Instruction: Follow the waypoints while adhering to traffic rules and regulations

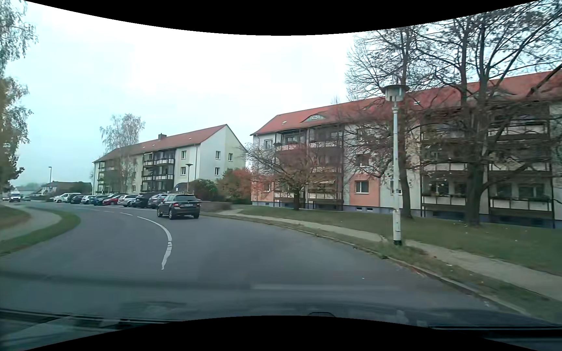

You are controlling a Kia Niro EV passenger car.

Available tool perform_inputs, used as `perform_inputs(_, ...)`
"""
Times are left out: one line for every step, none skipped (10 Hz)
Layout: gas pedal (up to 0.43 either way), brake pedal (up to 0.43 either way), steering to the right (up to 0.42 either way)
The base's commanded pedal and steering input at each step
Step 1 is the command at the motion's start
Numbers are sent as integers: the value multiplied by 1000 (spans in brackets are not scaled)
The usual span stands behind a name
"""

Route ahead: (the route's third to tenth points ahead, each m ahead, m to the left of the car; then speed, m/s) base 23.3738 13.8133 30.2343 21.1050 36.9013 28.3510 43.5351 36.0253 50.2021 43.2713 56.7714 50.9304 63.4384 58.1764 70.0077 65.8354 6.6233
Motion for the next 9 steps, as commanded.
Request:
perform_inputs(138,0,-142)
perform_inputs(138,0,-142)
perform_inputs(138,0,-142)
perform_inputs(150,0,-144)
perform_inputs(150,0,-146)
perform_inputs(150,0,-147)
perform_inputs(157,0,-149)
perform_inputs(157,0,-152)
perform_inputs(157,0,-153)
